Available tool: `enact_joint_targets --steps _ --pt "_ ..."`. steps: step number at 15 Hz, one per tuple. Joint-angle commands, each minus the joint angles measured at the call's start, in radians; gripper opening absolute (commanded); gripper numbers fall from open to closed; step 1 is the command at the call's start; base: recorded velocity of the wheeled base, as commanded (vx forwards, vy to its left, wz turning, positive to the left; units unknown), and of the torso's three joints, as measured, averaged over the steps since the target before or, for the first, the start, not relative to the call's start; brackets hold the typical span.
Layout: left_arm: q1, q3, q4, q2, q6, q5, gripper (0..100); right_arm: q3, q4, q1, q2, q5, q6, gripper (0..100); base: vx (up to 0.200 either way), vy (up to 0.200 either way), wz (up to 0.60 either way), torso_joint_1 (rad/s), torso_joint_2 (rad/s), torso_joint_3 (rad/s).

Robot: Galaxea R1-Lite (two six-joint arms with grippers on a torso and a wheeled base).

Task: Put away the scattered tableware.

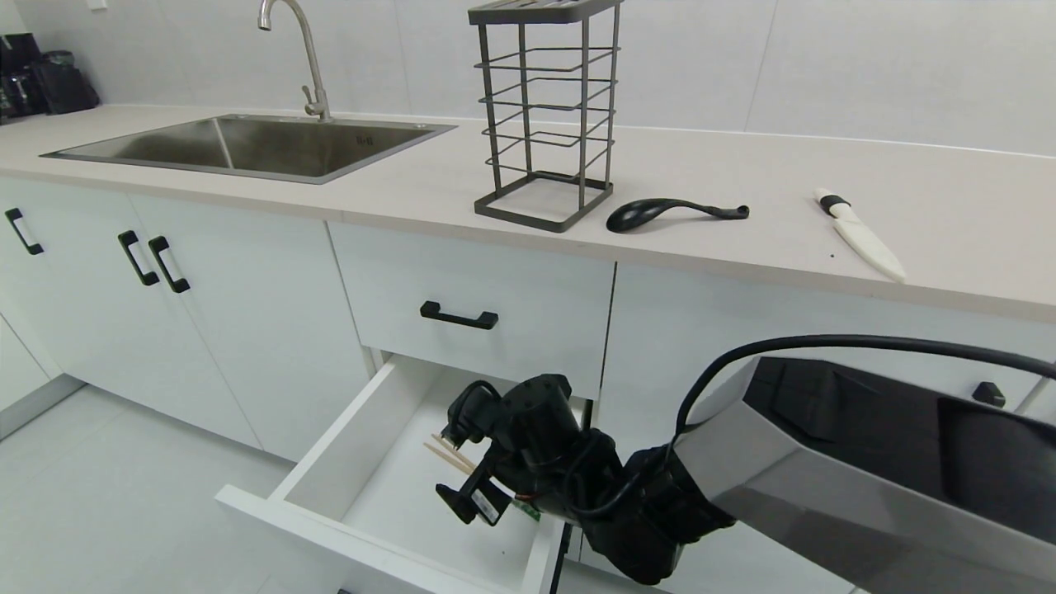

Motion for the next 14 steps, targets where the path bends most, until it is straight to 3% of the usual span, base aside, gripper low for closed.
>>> enact_joint_targets --steps 1,5,11,14 --pt "0.000 0.000 0.000 0.001 0.000 0.000 100 0.037 -0.018 0.012 -0.067 0.002 -0.001 100 0.000 0.000 0.00 0.000 0.00 0.000" --pt "0.000 0.000 0.000 0.001 0.000 0.000 100 0.117 -0.055 0.030 -0.193 0.008 -0.001 100 0.000 0.000 0.00 0.000 0.00 0.000" --pt "0.000 0.000 0.000 0.001 0.000 0.000 100 0.337 -0.082 0.045 -0.349 0.012 0.008 100 0.000 0.000 0.00 0.000 0.00 0.000" --pt "0.000 0.000 0.000 0.001 0.000 0.000 100 0.386 -0.171 0.044 -0.339 0.016 0.007 100 0.000 0.000 0.00 0.000 0.00 0.000"
